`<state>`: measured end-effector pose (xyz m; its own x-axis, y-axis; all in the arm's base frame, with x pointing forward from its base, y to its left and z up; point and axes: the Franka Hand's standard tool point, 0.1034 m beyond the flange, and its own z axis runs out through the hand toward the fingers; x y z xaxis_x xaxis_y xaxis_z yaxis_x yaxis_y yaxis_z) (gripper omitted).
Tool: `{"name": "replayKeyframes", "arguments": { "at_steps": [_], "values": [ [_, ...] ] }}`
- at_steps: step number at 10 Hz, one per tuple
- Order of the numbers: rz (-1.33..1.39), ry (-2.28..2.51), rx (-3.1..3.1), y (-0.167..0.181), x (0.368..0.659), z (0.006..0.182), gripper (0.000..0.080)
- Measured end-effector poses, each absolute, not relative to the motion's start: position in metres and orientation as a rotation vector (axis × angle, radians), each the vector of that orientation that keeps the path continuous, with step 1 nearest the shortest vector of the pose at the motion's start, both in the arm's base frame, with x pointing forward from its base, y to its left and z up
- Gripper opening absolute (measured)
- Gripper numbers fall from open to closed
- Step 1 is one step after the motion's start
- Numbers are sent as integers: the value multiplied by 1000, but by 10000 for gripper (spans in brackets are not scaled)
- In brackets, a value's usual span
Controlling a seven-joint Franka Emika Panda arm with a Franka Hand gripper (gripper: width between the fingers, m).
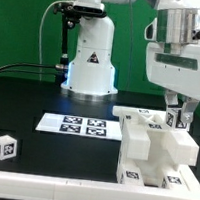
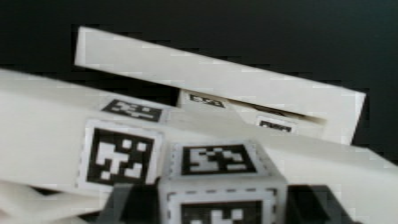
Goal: Assemble chair
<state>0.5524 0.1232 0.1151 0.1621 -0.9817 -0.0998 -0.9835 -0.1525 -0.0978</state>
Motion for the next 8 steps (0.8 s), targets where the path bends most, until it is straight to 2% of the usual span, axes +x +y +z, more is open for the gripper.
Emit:
{"name": "replayKeyframes", "arguments": {
  "at_steps": [4,7,8],
  "values": [
    [87,2312,-1878,128,553,115,284],
    [85,2319,-1856,127,553,115,284],
    [85,2316,-1861,127,553,114,358]
  ]
}}
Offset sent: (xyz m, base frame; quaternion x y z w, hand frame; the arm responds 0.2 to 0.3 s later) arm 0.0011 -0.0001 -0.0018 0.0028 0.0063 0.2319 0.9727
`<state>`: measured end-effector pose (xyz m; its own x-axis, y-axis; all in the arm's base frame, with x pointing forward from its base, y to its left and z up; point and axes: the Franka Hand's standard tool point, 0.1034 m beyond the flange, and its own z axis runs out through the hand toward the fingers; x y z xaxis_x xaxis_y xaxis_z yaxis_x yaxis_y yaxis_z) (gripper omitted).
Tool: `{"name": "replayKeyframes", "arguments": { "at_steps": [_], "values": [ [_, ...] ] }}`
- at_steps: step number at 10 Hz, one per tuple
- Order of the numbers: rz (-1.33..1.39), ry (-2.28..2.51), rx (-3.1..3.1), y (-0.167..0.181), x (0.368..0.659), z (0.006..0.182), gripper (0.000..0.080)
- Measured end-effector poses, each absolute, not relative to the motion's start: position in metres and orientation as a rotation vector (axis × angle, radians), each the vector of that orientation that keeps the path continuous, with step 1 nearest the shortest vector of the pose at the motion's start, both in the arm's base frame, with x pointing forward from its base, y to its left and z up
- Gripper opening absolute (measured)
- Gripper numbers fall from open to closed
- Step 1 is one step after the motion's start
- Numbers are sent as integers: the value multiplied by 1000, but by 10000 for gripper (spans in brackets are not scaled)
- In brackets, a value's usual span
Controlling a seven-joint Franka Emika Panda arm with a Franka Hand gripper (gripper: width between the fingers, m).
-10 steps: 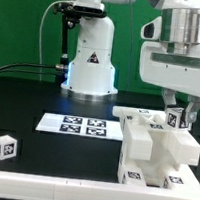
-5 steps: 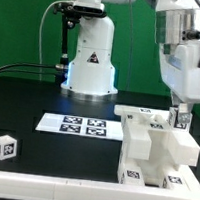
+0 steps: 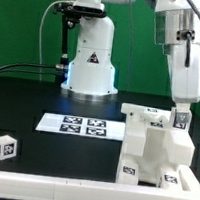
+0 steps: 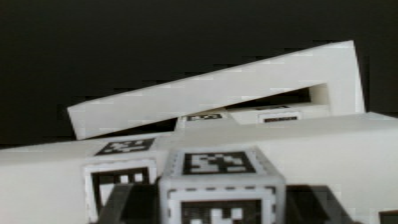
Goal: Assemble chair
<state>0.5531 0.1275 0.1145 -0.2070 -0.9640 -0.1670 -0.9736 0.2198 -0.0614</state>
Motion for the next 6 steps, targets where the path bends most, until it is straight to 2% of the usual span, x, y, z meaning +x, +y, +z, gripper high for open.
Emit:
{"name": "replayKeyframes", "arguments": {
  "at_steps": [1,2,3,4,6],
  "values": [
    [85,2311,-1866,128,553,114,543],
    [84,2306,-1873,128,553,114,543],
    [84,2300,-1880,128,553,114,616],
    [83,2296,-1885,128,553,114,643],
    [80,2258,-1926,127,553,115,648]
  ]
}}
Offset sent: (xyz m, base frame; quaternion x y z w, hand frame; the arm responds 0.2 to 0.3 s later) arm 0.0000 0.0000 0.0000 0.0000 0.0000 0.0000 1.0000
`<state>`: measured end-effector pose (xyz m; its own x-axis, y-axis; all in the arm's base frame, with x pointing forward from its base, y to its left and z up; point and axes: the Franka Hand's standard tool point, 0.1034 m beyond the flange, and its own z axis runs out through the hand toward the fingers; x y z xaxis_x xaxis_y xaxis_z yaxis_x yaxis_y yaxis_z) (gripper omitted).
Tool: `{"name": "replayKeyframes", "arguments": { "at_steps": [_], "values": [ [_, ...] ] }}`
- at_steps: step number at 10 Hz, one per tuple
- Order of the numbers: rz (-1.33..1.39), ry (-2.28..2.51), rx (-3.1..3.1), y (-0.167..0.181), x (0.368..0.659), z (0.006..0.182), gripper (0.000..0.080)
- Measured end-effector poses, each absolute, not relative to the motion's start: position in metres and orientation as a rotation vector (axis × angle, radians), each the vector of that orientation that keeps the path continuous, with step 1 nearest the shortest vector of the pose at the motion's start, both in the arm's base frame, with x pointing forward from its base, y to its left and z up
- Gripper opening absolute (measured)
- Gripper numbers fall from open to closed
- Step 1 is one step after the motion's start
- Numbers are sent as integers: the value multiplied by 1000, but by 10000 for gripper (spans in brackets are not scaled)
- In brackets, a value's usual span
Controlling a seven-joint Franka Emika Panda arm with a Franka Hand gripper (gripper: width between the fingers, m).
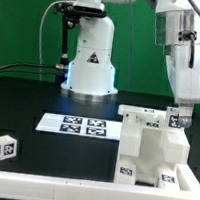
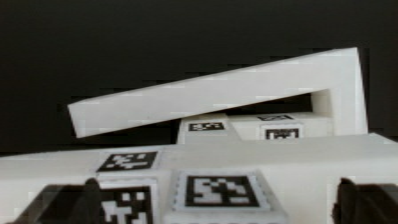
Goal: Assemble chair
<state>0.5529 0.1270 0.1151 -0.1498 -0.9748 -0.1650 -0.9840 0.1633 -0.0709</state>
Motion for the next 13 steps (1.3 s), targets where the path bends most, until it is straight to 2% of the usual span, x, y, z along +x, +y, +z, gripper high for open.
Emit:
{"name": "replayKeyframes", "arguments": {
  "at_steps": [3,4,11,13],
  "values": [
    [130,1996,-2153,96,546,146,649],
    [120,1949,-2186,92,549,150,649],
    [127,1949,-2195,94,547,145,649],
    [128,1787,-2328,71,542,148,649]
  ]
}}
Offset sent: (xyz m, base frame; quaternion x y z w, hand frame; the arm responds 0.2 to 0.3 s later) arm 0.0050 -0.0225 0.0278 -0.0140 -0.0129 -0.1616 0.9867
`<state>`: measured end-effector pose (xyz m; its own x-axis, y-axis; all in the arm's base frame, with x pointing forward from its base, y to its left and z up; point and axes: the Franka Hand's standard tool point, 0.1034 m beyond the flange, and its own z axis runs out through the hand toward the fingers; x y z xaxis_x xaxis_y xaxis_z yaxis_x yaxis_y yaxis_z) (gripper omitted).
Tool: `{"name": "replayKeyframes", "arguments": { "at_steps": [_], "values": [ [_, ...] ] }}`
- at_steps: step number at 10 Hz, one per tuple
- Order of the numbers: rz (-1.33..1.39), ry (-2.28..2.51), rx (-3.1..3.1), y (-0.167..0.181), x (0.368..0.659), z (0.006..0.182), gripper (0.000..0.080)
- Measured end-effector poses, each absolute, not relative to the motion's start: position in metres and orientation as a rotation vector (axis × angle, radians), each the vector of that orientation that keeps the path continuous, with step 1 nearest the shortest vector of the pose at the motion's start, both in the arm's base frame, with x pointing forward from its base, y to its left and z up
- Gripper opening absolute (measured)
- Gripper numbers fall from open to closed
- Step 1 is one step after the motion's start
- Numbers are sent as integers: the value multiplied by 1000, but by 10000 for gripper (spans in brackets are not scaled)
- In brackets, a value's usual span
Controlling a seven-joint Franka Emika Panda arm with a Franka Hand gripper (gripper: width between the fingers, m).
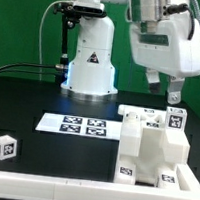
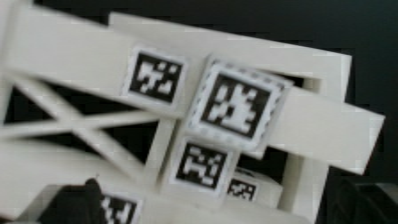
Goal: Assemble chair
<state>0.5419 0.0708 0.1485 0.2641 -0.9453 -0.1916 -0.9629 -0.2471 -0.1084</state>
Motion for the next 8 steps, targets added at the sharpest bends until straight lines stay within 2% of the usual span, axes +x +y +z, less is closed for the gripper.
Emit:
{"name": "replayKeyframes", "arguments": {
  "at_steps": [1,6,8],
  "values": [
    [126,1741,-2362,54,540,150,649],
    [107,1559,-2491,47,540,144,649],
    [62,1269,-2647,14,538,143,649]
  ]
}}
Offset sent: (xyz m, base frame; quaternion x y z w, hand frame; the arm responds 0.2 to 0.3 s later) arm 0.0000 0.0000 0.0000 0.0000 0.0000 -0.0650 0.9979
